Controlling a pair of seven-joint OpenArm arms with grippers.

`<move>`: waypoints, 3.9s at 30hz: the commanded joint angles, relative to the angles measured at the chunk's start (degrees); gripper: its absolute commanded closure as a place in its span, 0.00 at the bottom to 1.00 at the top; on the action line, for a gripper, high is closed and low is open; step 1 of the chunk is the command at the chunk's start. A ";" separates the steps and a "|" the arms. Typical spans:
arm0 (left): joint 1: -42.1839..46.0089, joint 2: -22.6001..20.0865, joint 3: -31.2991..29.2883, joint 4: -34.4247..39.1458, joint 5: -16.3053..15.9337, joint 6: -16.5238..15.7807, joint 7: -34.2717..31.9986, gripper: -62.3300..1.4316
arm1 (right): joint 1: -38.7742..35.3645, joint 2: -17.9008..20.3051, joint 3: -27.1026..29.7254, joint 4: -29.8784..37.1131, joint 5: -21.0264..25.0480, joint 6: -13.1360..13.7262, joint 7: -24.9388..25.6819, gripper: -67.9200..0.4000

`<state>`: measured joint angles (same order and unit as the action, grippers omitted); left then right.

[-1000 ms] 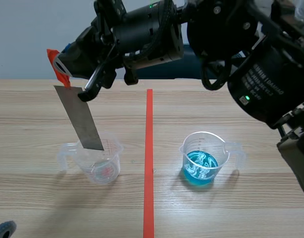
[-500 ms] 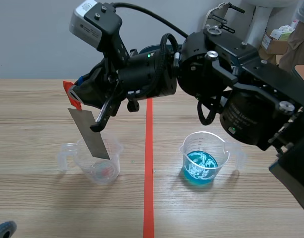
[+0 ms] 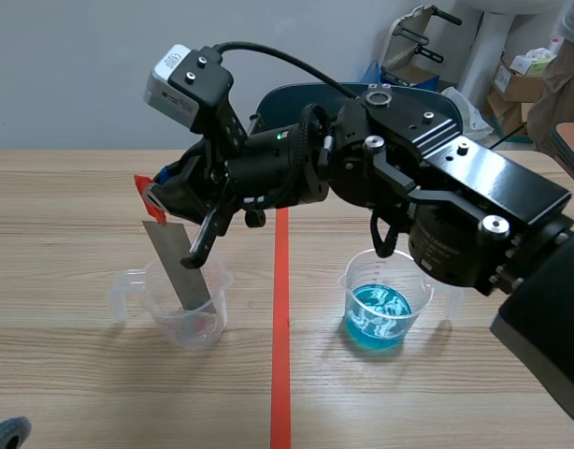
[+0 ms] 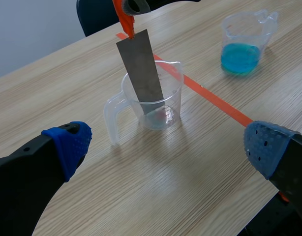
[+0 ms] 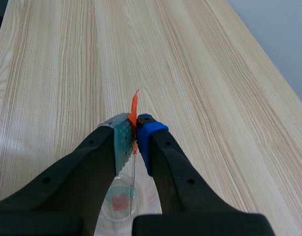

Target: Do the redox reaction experiment

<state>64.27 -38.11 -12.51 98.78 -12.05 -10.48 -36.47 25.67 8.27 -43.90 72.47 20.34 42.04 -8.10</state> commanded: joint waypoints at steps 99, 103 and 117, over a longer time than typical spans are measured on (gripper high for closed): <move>0.31 0.28 -0.33 1.36 -0.35 0.09 -0.94 0.00 | 0.68 -3.19 -2.03 0.85 0.66 0.68 -2.03 0.00; 0.31 0.28 -0.33 1.36 -0.35 0.09 -0.94 0.00 | 0.68 -3.19 -2.03 0.85 0.66 0.68 -2.03 0.00; 0.31 0.28 -0.33 1.36 -0.35 0.09 -0.94 0.00 | 0.68 -3.19 -2.03 0.85 0.66 0.68 -2.03 0.00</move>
<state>64.27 -38.11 -12.51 98.78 -12.05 -10.48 -36.47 25.67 5.39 -46.26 72.47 20.34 42.06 -10.98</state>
